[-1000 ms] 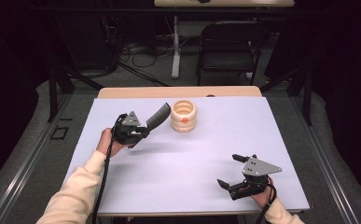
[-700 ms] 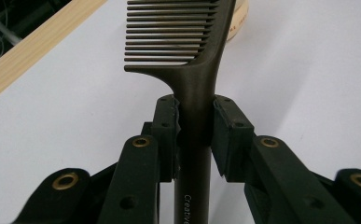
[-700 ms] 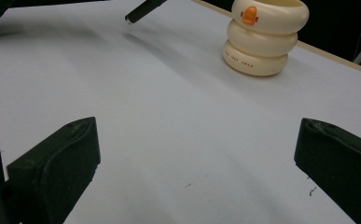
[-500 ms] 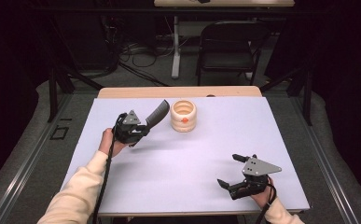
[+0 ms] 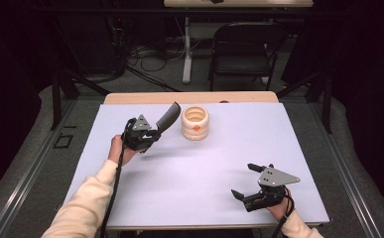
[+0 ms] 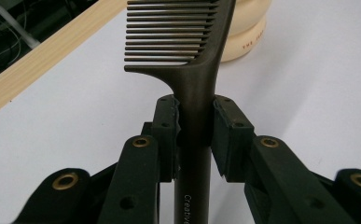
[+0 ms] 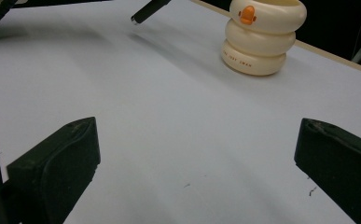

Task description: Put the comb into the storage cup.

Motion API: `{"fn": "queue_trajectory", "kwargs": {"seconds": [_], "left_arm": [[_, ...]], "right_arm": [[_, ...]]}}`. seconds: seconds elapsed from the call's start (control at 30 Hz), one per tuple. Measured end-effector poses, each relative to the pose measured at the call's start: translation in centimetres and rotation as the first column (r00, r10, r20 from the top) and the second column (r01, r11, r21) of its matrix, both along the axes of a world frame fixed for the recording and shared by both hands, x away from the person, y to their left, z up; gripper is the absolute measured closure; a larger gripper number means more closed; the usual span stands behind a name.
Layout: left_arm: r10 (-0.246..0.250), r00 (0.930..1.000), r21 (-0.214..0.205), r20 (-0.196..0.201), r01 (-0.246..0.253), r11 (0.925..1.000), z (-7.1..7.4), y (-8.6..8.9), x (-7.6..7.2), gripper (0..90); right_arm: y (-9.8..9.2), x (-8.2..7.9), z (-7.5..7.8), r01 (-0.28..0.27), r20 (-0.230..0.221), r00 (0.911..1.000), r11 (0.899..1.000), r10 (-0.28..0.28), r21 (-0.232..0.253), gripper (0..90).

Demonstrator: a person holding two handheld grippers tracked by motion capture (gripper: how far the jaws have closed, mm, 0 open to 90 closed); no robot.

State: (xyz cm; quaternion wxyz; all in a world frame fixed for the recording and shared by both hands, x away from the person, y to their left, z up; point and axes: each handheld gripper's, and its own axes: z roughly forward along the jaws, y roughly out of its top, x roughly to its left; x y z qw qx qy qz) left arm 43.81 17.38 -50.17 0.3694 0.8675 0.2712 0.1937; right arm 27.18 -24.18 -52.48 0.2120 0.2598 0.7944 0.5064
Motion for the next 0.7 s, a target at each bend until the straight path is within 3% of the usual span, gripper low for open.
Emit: {"fn": "queue_trajectory", "kwargs": {"seconds": [0.7], "left_arm": [[0.034, 0.9987, -0.047, 0.038, -0.033, 0.9984, 0.60, -0.82, 0.97, 72.6]], "right_arm": [[0.05, 0.04, -0.06, 0.000, -0.008, 1.0000, 1.000, 0.000, -0.002, 0.0]]}}
